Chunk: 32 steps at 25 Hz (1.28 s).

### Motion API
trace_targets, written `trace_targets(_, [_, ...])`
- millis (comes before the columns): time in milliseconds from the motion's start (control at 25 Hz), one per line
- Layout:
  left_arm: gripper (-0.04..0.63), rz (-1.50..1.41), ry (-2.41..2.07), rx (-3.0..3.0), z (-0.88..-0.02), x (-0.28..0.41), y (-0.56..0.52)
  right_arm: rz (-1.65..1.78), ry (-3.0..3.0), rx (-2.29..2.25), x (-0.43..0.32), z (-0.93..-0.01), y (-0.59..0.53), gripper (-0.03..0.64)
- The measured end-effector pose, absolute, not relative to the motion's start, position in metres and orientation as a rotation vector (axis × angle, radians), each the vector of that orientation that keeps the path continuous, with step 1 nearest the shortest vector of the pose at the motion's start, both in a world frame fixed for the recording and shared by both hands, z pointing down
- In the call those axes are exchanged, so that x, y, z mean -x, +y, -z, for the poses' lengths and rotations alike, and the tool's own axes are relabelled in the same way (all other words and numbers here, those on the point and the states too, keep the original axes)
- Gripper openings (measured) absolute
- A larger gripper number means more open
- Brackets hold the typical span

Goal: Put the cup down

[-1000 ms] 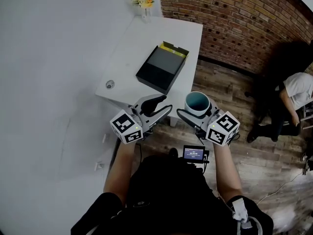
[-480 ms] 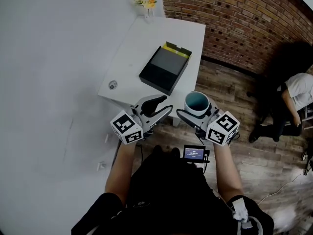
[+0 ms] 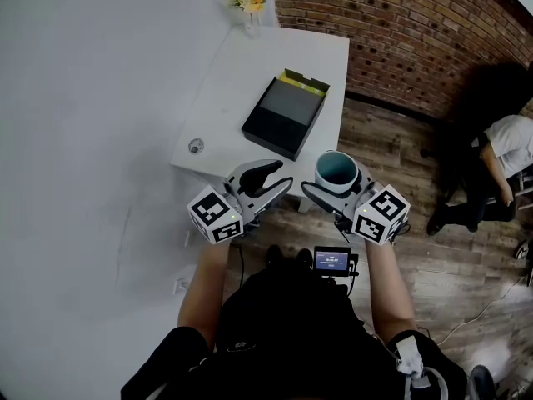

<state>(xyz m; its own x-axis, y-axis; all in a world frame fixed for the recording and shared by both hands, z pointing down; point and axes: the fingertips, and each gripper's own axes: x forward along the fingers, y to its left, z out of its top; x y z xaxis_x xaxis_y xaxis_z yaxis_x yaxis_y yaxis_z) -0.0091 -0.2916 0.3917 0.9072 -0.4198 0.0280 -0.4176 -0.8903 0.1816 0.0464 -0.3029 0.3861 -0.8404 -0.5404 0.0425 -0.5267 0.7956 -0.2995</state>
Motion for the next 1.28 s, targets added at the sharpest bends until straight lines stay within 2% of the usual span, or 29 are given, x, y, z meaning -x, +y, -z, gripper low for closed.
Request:
trace_targets(760, [0.164, 0.002, -0.649, -2.867, -0.388, 0.011, -0.292, 0.498, 2.939, 0.849, -0.043, -0.384, -0.305, 0.405])
trace_targets(1280, [0.159, -0.011, -0.697, -2.852, -0.391, 0.022, -0.324, 0.472, 2.97, 0.824, -0.033, -0.389, -0.351, 0.405])
